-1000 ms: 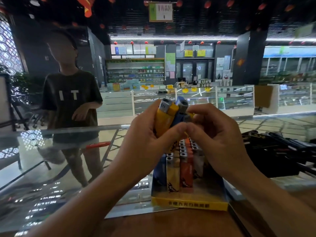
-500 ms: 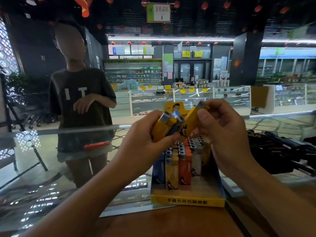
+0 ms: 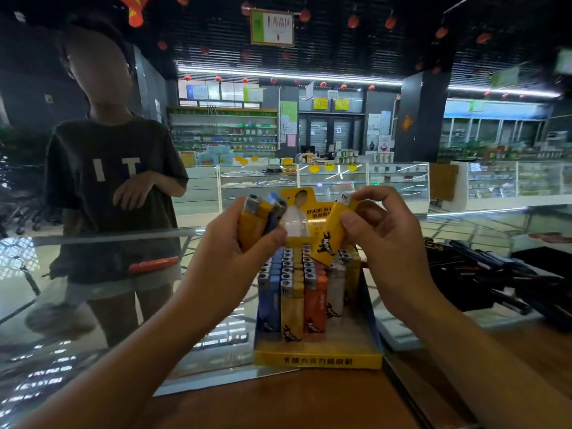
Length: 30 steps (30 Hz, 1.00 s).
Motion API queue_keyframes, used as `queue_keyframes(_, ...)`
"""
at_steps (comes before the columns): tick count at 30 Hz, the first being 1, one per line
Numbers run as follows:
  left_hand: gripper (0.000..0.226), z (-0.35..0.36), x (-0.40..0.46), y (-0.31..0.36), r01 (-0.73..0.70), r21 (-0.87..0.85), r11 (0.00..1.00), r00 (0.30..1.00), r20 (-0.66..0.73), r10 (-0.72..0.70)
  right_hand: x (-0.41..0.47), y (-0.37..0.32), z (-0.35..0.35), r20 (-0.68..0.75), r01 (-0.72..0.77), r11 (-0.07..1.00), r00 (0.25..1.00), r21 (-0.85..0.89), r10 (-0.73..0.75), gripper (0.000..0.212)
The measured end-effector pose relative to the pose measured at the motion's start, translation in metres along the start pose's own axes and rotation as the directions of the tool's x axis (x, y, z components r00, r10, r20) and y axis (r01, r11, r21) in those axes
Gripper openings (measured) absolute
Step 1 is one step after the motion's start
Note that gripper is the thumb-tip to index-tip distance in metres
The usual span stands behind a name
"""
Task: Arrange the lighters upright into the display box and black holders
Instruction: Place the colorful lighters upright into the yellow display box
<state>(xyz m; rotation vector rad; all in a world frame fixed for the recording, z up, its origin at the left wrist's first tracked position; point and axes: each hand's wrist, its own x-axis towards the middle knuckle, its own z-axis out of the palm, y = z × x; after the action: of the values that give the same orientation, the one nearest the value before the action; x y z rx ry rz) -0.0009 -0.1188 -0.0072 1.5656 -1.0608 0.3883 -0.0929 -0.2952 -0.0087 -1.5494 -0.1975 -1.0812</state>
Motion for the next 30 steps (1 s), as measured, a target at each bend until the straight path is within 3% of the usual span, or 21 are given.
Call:
queue_keyframes(4,0.009,-0.003,0.003,-0.013,0.199,0.096,0.975,0.980,-0.048,-0.195,0.004,0.003,-0.010,-0.071,-0.029,0.997,0.997,-0.067,0.024,0.015)
queue_keyframes(9,0.015,-0.002,-0.005,-0.030,0.410,0.134,0.902,0.892,0.147,-0.427,0.005,0.006,-0.020,-0.067,-0.019,0.979,0.998,-0.201,0.006,0.016)
queue_keyframes(12,0.023,-0.001,-0.010,-0.034,0.433,0.095,0.896,0.862,0.248,-0.443,0.004,0.007,-0.031,-0.009,-0.023,0.962,1.000,-0.273,0.022,0.014)
queue_keyframes(17,0.022,-0.002,-0.007,-0.041,0.411,0.118,0.904,0.865,0.264,-0.428,-0.009,0.008,-0.047,0.037,-0.024,0.943,0.999,-0.331,0.038,0.013)
queue_keyframes(21,0.020,-0.002,-0.006,-0.044,0.407,0.125,0.905,0.861,0.277,-0.426,-0.019,0.014,-0.051,0.136,0.075,0.839,0.991,-0.538,-0.001,0.019)
queue_keyframes(30,0.015,-0.001,-0.006,-0.049,0.337,0.170,0.926,0.881,0.289,-0.374,-0.024,0.015,-0.052,0.245,0.191,0.722,0.969,-0.665,-0.030,0.019)
